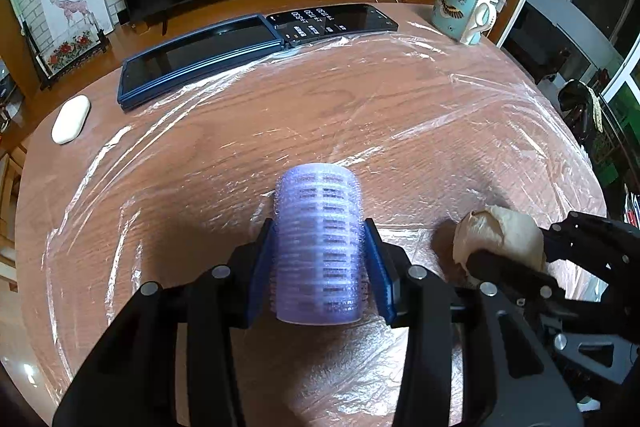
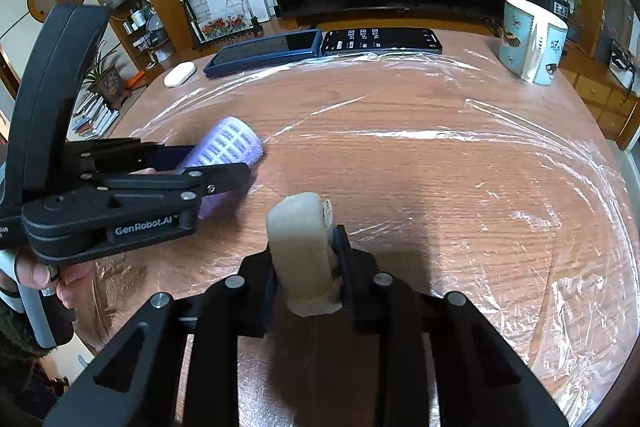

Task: Collect trash
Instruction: 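Lift the roller and tissue and carry them over the black bin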

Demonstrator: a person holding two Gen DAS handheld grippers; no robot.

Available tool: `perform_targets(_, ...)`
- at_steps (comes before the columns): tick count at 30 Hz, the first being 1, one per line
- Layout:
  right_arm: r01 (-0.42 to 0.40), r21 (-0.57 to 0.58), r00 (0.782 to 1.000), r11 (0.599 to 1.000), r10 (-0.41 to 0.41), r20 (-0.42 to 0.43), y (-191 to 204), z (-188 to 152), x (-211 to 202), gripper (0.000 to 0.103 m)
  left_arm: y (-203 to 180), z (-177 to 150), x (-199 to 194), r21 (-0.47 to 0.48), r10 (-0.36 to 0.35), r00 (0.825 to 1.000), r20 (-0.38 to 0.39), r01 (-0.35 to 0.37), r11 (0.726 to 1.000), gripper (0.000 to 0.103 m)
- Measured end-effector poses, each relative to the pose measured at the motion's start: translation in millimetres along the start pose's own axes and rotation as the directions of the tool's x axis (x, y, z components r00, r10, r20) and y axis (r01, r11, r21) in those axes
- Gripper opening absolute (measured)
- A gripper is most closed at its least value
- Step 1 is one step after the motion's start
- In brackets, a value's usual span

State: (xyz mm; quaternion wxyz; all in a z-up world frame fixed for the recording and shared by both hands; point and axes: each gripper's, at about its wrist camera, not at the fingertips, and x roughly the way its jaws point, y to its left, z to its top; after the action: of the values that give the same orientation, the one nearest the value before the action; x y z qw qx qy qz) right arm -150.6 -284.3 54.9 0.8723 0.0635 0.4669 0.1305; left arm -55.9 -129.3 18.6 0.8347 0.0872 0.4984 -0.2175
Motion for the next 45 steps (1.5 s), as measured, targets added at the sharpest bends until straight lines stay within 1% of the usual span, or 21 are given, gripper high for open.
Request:
perform_targets(13,-0.009,-0.001,1.000,1.000,0.009,0.021,-6.3,1.4,-18.3,0.026,-6.8,-9.5,-20.8,-0.020,0.004,0.999,0.032,-0.003,1.000,0.044)
perform_targets(25,-0.038,0.000,0.998,0.999,0.038,0.041,-13.6,-4.5,-42.9,0.026,-20.2,-25.7,-46.7,-0.038,0.002,0.998,0.070,0.001,0.999,0.044)
perform_targets(33,-0.058,-0.024,0.997,0.998,0.059,0.046,-13.8,-20.1,-63.8,0.026,-31.6,-42.9,-66.2,-0.044,-0.009,0.996,0.090,0.013,0.999,0.044)
perform_targets(45,-0.082,-0.057,0.996,0.995,0.084,0.037,-12.0,-48.1,-92.4,0.026,-54.4,-81.5,-94.7,-0.036,-0.015,0.995,0.097,0.018,0.999,0.044)
